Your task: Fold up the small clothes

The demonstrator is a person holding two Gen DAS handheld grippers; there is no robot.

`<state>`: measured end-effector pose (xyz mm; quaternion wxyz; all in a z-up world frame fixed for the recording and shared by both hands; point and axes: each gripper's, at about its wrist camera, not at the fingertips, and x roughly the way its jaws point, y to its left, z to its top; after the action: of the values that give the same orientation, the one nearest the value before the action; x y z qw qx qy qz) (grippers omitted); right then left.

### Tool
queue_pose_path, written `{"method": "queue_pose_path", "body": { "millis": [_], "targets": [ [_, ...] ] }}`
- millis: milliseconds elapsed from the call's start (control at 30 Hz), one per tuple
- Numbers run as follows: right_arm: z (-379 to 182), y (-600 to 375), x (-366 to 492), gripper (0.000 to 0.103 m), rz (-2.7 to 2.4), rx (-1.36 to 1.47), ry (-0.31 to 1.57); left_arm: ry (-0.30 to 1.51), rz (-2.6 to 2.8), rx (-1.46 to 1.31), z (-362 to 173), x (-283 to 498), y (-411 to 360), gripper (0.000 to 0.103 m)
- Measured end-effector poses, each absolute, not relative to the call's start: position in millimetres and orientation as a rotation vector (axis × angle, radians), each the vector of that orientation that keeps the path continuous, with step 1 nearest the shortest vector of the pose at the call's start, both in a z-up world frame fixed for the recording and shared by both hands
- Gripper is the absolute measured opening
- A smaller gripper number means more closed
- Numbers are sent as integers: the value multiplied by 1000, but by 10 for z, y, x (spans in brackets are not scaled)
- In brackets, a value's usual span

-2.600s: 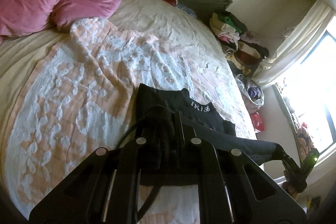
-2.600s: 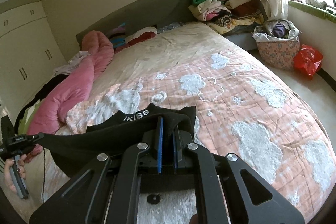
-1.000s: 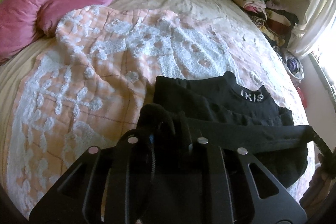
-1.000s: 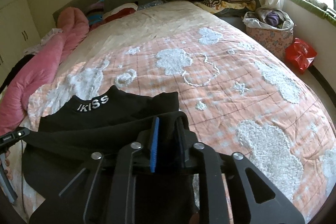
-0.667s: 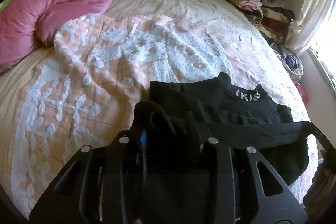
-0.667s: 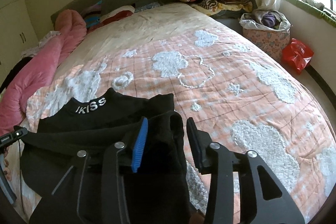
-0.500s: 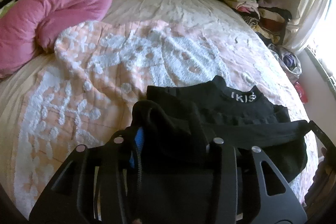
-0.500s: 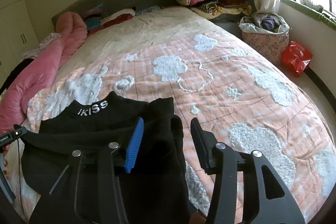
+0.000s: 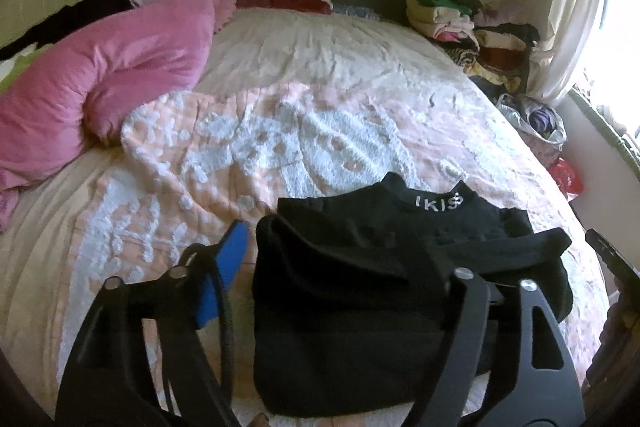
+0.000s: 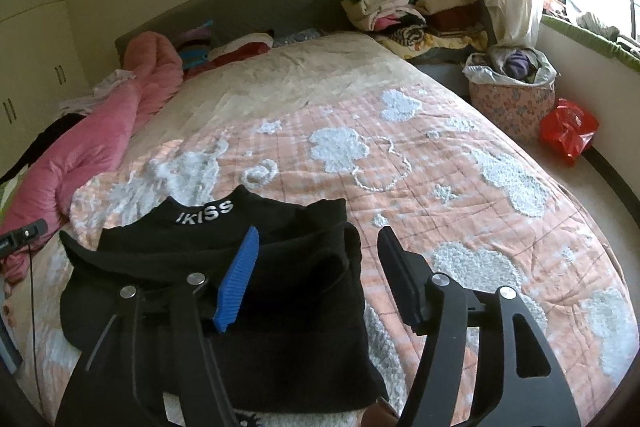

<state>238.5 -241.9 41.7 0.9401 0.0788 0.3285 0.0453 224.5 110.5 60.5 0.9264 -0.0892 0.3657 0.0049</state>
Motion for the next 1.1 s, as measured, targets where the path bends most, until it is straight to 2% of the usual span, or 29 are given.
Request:
{"method": "queue_pose_path", "body": {
  "millis": [100, 167, 400, 667, 700, 733, 800, 833, 867, 900, 1100],
  "targets": [
    [474, -2395, 2289, 75, 100, 147, 657, 724, 16, -202, 700, 2122, 1172, 84],
    [500, -2379, 2229, 76, 106, 136, 651, 723, 10, -218, 733, 2060, 1209, 93],
    [512, -2324, 2101, 77, 119, 105, 658, 866, -78, -172, 573, 1918, 1207, 94],
    [282, -2220, 2094, 76, 142, 49, 743, 921, -33, -57, 230, 1804, 1170, 93],
    [254, -2207, 2097, 66, 146, 39, 752, 924, -23, -31, 167, 1812, 1146, 91],
    [210, -2189, 2106, 50, 150, 20, 767, 926, -19, -14, 131, 1824, 1133, 85],
    [123, -2172, 2140, 35, 151, -3, 802, 941, -16, 12, 32, 1883, 1095, 73],
    [71, -2168, 2167, 25, 151, -12, 822, 946, -20, 15, 9, 1917, 1084, 62],
    [30, -2165, 2190, 21, 151, -20, 836, 953, -26, 17, -29, 1958, 1069, 54],
    [-10, -2160, 2220, 18, 150, -29, 848, 960, -26, 23, -67, 2011, 1053, 52],
    [-324, -2128, 2547, 15, 136, -88, 925, 970, -8, 48, -206, 2334, 994, 50]
  ]
}}
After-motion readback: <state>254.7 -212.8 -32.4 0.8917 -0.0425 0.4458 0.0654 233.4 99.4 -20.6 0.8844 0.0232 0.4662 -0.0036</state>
